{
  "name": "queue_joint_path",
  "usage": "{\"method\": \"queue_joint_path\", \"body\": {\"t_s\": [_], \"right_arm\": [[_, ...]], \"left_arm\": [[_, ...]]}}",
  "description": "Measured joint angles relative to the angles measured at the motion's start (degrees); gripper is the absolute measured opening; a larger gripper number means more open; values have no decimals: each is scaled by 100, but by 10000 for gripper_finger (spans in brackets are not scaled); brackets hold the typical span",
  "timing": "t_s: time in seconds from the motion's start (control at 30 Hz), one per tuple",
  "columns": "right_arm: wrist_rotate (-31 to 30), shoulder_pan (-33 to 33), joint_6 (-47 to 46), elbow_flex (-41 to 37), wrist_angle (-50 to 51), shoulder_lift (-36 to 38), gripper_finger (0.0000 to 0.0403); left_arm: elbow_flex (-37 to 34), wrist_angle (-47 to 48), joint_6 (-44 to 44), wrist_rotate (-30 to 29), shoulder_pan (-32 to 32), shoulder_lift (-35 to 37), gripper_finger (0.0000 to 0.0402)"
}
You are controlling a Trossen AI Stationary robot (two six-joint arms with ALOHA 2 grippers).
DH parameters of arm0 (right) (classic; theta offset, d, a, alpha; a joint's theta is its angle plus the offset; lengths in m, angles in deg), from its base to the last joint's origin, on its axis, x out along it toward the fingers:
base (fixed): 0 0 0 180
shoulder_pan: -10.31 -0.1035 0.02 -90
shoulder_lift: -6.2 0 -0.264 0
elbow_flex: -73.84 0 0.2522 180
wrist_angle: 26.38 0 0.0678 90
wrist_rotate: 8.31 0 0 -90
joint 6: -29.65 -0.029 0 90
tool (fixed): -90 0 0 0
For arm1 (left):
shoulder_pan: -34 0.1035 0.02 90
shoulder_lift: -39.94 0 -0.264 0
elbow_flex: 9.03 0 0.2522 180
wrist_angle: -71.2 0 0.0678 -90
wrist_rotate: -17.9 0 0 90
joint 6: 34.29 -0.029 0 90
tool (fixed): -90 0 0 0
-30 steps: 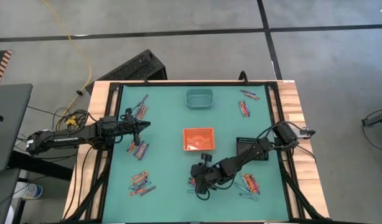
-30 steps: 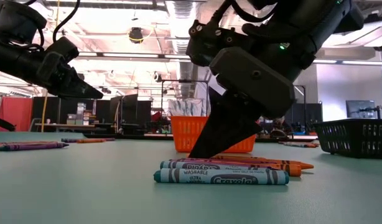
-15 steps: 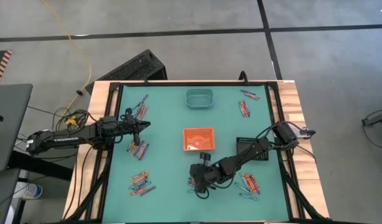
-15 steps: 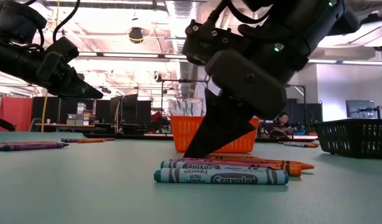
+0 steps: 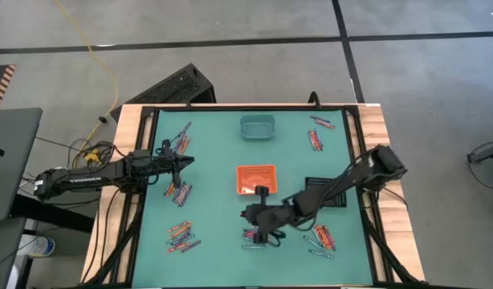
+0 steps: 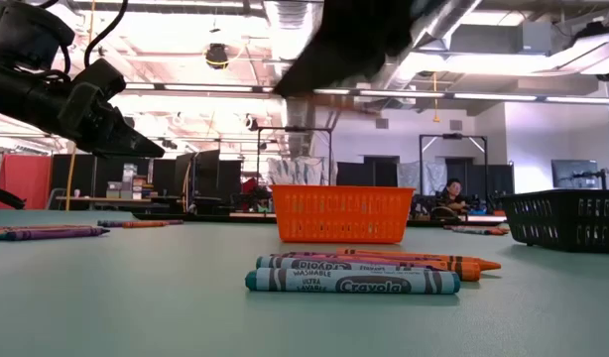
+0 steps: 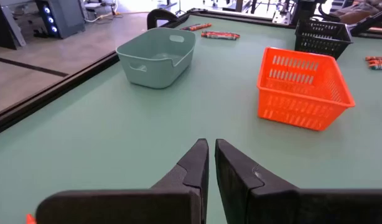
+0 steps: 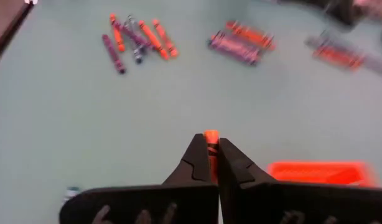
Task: Sort crayons
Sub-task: Put the orange crayon into the orange bin
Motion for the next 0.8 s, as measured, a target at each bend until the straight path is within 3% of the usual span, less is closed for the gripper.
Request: {"method": "queue_joint_path", "body": {"t_s": [0.27, 0.6, 0.8], "right_arm": [[410, 618, 1707, 4, 206, 255, 5], [776, 1575, 1746, 1, 531, -263, 5], [702, 1812, 1108, -41, 720, -214, 25]], "left_arm": [[0, 1, 0, -2, 1, 0, 17], [0, 1, 0, -3, 0, 0, 17], [0, 1, 0, -2, 1, -2, 17]]}}
